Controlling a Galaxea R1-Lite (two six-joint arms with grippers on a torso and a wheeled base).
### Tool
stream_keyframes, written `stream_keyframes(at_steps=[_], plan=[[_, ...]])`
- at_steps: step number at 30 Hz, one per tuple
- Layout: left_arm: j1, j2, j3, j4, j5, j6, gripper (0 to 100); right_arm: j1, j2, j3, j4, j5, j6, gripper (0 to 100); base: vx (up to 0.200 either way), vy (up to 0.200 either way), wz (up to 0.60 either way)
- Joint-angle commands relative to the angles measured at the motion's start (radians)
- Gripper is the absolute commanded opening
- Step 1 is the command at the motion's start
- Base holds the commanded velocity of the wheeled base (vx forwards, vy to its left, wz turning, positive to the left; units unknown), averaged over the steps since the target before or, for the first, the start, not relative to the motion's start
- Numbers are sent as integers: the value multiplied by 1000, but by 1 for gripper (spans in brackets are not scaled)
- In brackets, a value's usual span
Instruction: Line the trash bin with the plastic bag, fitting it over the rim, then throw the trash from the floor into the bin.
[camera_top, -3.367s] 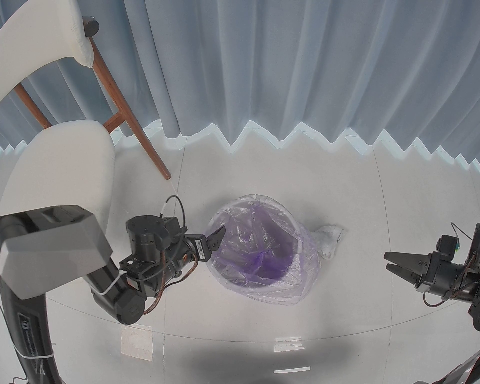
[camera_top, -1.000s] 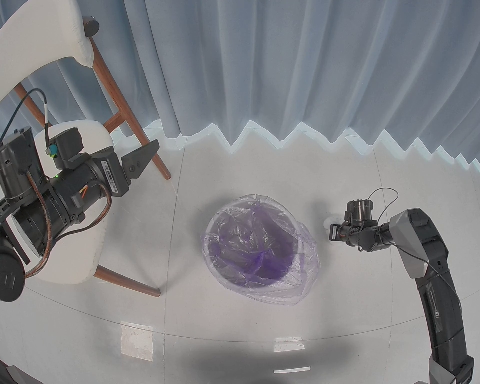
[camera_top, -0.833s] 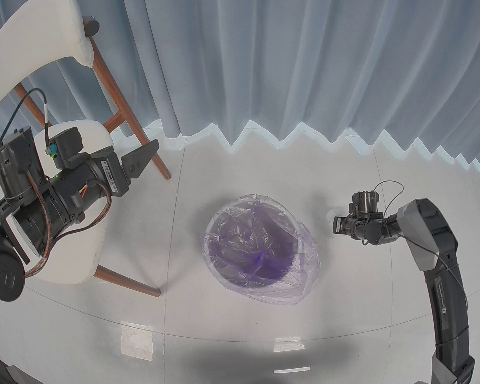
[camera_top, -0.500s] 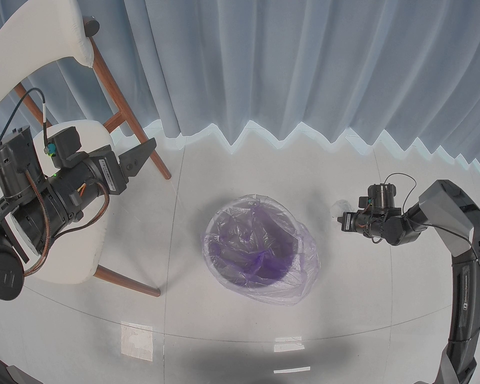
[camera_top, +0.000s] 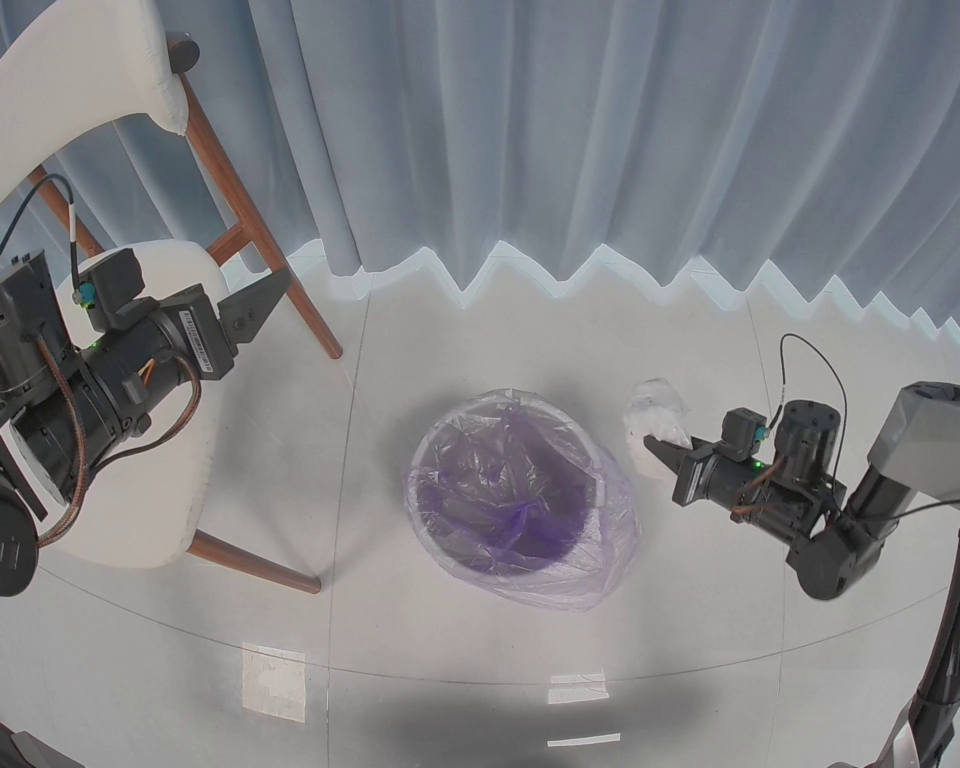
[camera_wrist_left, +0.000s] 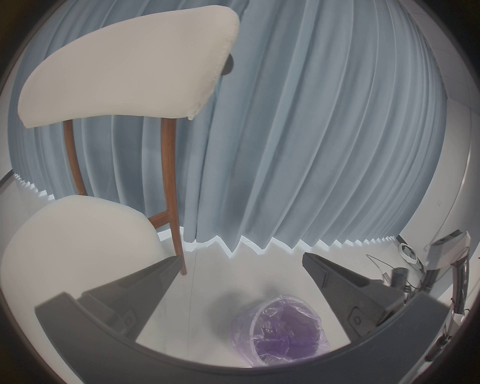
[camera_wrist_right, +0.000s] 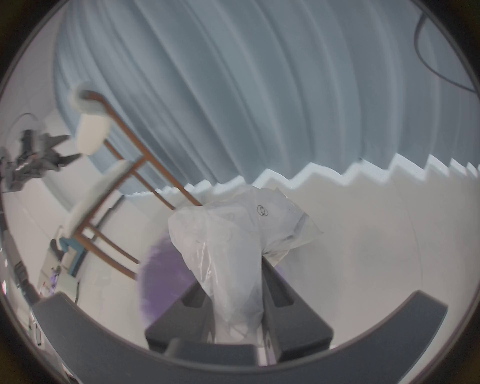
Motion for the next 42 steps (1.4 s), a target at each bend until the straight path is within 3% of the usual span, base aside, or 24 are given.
stream_keyframes(at_steps=[1,7,17,25,26,36,39,42], plan=[[37,-29,3,-2,1,-1,100,231,-152,299,-278,70,-12,0,0,0,0],[51,-29,10,-2,0,-1,100,280,-69,214,-276,60,-12,0,0,0,0],[54,-29,10,-2,0,1,100,277,80,-13,-256,26,-4,0,0,0,0],[54,-31,13,-2,0,1,100,282,107,-16,-247,26,-4,0,0,0,0],[56,-31,13,-2,0,1,100,282,112,-10,-249,26,-4,100,0,0,0],[73,-51,38,-2,0,2,100,256,66,-1,-272,24,5,100,0,0,0],[77,-71,43,-2,1,1,100,223,3,-1,-261,17,5,100,0,0,0],[137,-118,64,-2,3,2,100,141,-129,26,-235,14,7,100,0,0,0]])
